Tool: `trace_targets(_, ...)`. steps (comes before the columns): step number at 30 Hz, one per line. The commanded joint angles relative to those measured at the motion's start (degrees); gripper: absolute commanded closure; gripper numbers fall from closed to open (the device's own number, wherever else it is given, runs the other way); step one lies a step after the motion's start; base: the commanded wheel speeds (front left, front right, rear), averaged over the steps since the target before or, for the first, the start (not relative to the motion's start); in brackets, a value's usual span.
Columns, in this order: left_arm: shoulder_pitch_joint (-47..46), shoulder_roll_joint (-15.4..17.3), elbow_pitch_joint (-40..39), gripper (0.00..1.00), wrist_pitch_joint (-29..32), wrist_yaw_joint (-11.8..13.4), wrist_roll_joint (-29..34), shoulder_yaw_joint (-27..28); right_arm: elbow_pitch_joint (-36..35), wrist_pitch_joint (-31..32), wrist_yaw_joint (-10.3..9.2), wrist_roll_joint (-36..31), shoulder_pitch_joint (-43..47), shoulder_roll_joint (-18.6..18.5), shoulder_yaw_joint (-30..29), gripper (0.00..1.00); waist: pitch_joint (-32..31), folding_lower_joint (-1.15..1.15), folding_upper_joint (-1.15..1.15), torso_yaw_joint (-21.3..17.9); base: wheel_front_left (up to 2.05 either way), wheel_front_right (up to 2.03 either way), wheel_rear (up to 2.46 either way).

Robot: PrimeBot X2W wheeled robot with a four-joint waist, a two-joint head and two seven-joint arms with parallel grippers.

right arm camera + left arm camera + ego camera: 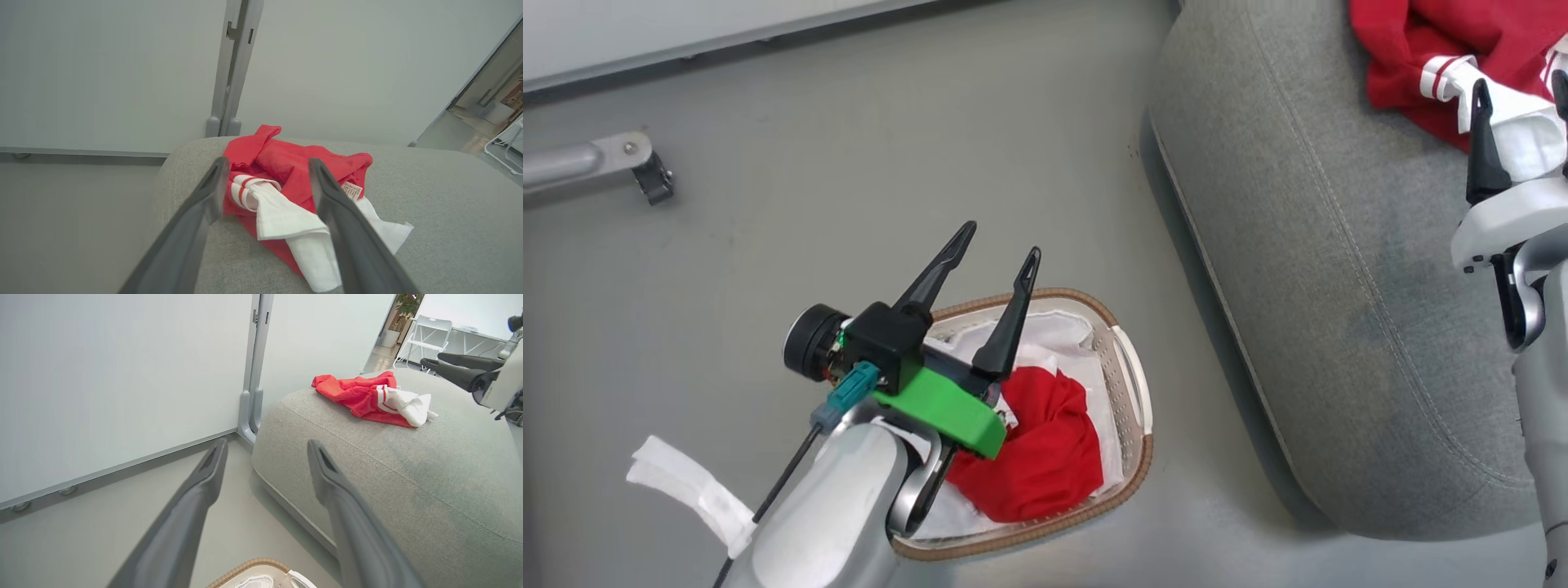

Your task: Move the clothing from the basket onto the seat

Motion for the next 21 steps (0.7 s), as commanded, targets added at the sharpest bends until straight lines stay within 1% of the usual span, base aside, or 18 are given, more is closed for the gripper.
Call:
trace_targets(1,2.2,-0.2,0.2,0.00,-0.2,-0.2,0.9,1.8,-0.5,-0.3,-0.08,1.3,1.8,0.7,-0.2,0.00,-4.9,0.00,0.00,3.4,0.00,0.00,0.00)
trace_targets(5,6.6,-2.0,0.3,0.00,-0.2,-0.5,2.2,7.6,-3.4,-0.3,-0.08,2.7,4.4,3.0,-1.4,0.00,-7.8,0.00,0.00,5.5,0.00,0.00,0.00)
trace_targets(10,11.6,-3.6,0.5,0.00,-0.2,-1.1,4.3,14.1,-7.8,-0.3,-0.08,2.9,9.5,5.9,-0.6,0.00,-10.5,0.00,0.00,8.0,0.00,0.00,0.00)
trace_targets(17,17.4,-5.6,-0.1,0.00,-0.2,-1.6,6.1,22.6,-13.4,-0.3,-0.08,3.9,16.5,9.8,2.1,0.00,-12.4,0.00,0.00,9.0,0.00,0.00,0.00)
trace_targets(18,19.0,-6.0,-0.4,0.00,-0.1,-1.8,6.6,24.5,-14.5,-0.3,-0.08,3.7,18.1,10.6,2.8,0.00,-12.8,0.00,0.00,9.0,0.00,0.00,0.00)
trace_targets(21,21.7,-6.5,-0.8,0.00,-0.1,-2.2,7.5,27.5,-16.4,-0.3,-0.08,4.5,21.4,11.5,3.6,0.00,-13.8,0.00,0.00,8.9,0.00,0.00,0.00)
